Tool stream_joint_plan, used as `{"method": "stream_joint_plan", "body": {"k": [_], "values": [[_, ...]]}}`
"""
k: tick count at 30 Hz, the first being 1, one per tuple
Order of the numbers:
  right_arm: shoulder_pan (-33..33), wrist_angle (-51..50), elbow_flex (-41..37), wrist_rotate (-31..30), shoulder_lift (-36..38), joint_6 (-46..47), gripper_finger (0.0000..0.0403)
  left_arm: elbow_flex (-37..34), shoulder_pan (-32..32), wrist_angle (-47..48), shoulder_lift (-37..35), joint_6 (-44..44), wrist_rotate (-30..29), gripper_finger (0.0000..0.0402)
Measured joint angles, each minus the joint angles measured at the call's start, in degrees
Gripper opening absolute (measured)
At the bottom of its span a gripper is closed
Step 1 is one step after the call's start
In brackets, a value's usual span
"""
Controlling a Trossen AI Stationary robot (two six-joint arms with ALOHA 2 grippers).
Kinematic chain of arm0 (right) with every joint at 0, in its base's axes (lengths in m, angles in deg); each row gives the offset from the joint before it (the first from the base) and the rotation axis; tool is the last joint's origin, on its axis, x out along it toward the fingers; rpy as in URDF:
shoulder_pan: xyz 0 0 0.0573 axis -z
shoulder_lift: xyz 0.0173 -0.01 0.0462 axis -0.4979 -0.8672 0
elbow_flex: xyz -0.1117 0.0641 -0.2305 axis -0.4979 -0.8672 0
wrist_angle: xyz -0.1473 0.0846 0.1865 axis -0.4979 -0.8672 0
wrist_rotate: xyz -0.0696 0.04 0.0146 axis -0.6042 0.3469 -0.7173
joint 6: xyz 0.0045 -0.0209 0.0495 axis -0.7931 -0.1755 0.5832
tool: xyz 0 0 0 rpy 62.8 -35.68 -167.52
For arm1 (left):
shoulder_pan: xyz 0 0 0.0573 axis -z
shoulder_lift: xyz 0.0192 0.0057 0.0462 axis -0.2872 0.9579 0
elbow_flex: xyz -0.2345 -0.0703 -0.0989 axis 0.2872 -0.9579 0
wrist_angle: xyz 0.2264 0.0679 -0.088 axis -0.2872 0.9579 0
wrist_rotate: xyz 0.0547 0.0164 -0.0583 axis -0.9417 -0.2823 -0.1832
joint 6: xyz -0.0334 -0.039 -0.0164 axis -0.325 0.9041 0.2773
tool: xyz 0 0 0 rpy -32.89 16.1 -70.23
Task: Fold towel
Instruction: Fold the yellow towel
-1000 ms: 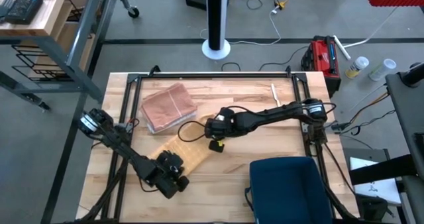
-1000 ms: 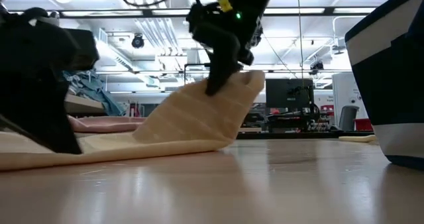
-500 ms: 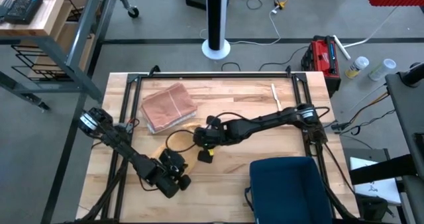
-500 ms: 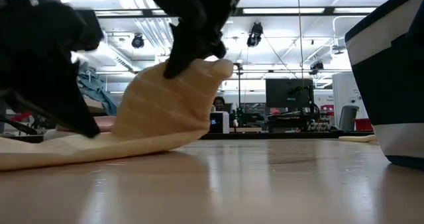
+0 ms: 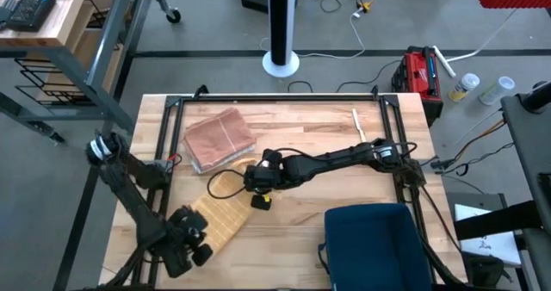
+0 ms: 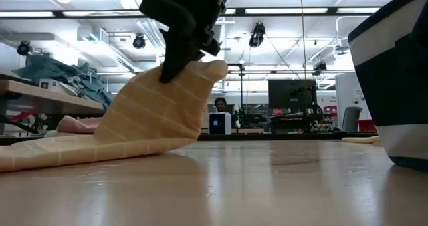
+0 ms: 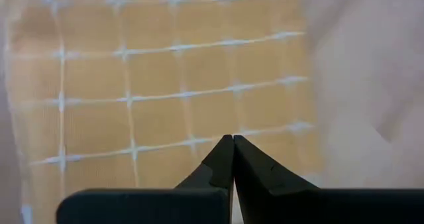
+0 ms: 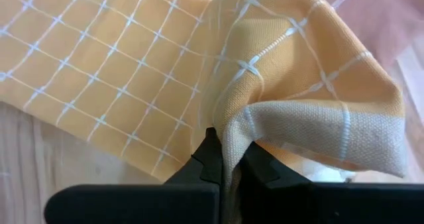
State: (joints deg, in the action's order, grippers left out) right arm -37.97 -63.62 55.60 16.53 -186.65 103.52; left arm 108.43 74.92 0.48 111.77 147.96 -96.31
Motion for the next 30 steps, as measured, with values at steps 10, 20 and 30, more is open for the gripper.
{"method": "stream_joint_plan", "body": {"k": [10, 20, 30], "values": [[-0.2, 2.3, -0.1, 0.1, 0.0, 0.6, 0.0007, -5.2, -0.7, -8.4, 5.0, 6.1, -0.5, 0.0000], [-1.8, 9.8, -0.2, 7.7, 0.0, 2.1, 0.0007, -8.2, -1.2, -16.8, 6.3, 5.2, -12.9, 0.0000], [-1.7, 11.8, -0.2, 12.4, -2.4, 5.1, 0.0007, -8.0, -1.5, -20.2, 9.1, 4.7, -16.5, 0.0000]]}}
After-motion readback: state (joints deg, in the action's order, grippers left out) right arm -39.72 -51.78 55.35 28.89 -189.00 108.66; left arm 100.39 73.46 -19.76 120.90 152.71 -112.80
